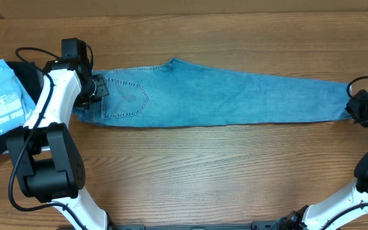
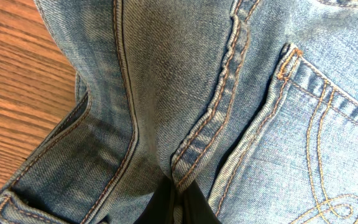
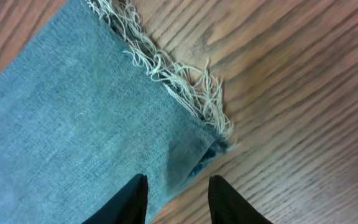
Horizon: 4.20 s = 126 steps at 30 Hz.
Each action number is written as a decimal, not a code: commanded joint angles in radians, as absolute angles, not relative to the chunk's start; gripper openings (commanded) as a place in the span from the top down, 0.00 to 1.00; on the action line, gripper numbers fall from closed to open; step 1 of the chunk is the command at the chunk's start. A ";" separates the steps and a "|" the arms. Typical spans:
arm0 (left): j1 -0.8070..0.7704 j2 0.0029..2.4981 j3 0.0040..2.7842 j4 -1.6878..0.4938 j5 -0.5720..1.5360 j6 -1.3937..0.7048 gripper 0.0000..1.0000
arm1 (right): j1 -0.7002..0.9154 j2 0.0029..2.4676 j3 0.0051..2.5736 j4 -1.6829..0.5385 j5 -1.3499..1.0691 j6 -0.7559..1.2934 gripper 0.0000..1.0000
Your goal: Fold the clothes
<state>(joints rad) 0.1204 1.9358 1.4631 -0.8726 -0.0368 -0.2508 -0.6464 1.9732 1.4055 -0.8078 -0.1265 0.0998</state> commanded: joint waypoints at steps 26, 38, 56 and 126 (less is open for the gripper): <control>0.131 1.811 1.456 -0.912 -0.052 -0.225 0.85 | -0.649 2.024 1.456 -0.757 -0.156 0.104 0.96; 0.200 1.674 1.375 -1.192 -0.182 -0.577 0.04 | -0.646 1.911 1.494 -0.757 -0.249 0.103 0.96; 0.287 1.745 1.085 -0.556 0.052 -0.455 0.96 | -0.646 1.911 1.494 -0.768 -0.249 0.103 0.96; 0.262 2.016 1.206 -0.857 -0.071 -0.364 0.91 | -0.543 2.104 1.492 -0.938 0.056 0.157 0.96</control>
<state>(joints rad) 0.2611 1.9713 1.2587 -0.6846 -0.0624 -0.2489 -0.5064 2.1033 1.4845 -0.9356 -0.0006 0.1459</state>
